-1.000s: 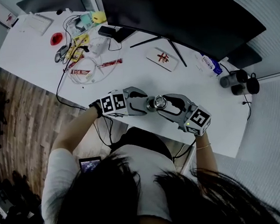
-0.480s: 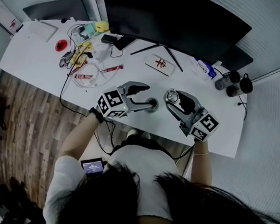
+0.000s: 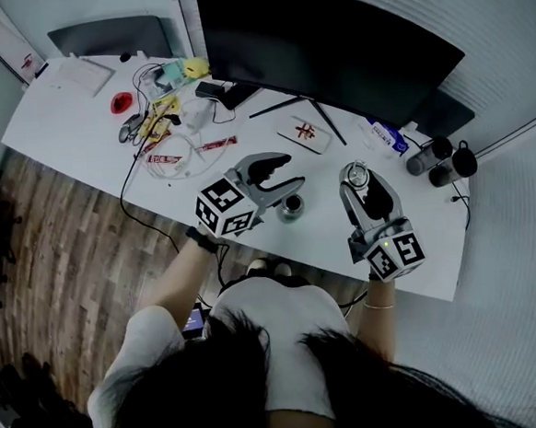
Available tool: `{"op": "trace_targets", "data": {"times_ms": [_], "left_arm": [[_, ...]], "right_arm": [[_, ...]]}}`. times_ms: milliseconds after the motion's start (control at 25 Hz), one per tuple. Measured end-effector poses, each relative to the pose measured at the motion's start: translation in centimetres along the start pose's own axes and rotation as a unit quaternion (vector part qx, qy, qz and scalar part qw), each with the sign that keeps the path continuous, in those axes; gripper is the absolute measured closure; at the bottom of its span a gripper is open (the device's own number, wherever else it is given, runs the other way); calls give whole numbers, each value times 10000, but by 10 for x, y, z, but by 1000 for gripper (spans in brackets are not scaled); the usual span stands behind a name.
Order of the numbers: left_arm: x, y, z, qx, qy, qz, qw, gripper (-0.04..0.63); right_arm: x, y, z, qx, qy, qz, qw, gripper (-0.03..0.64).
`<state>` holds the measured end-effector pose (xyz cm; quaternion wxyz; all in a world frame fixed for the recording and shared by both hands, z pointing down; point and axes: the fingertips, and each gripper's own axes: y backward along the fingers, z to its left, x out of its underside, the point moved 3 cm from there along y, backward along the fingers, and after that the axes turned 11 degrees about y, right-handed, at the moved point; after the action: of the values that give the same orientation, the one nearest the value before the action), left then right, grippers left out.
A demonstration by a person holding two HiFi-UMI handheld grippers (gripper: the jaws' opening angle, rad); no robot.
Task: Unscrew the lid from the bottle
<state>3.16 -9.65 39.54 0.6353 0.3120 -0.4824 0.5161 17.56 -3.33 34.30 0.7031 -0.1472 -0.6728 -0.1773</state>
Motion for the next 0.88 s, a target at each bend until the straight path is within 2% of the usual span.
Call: {"op": "trace_targets", "data": {"times_ms": [200, 360, 560, 720, 880], "left_arm": [[-19, 0, -2, -657, 101, -414, 9969, 399], [-32, 7, -2, -1283, -102, -684, 9893, 457], [-34, 17, 1, -1786, -127, -920, 9795, 505], [-32, 21, 3, -2057, -203, -1024, 9730, 534], [-30, 24, 7, -2248, -102, -1087, 9683, 537]], "right_arm": [[-4, 7, -6, 678, 344, 80, 9971, 383], [-10, 11, -7, 1009, 695, 145, 9924, 383], [-13, 10, -5, 1158, 953, 192, 9885, 383], [-10, 7, -6, 1175, 780, 166, 9899, 384], [-3, 7, -9, 1155, 647, 203, 9910, 385]]}}
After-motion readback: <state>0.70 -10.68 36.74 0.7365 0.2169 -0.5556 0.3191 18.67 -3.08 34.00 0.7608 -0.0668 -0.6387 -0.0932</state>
